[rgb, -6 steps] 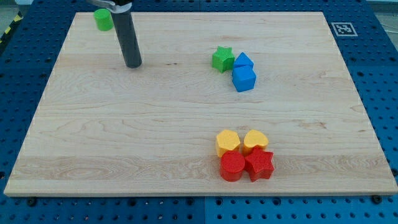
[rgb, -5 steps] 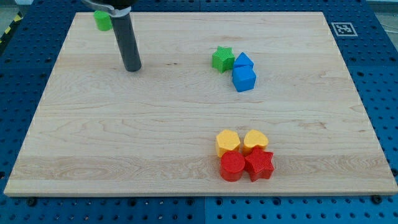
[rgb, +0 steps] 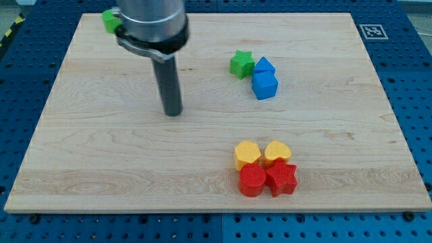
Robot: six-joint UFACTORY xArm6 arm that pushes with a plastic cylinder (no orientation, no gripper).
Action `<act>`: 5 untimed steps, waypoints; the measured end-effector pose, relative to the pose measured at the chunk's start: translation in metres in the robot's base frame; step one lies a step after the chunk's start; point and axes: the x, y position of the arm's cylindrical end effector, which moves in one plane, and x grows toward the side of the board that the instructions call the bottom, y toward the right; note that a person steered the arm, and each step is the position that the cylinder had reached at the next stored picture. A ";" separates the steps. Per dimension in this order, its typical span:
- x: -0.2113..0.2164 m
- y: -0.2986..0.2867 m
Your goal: Point the arm on top of yellow blocks
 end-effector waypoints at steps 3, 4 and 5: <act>0.028 0.107; 0.048 0.128; 0.055 0.129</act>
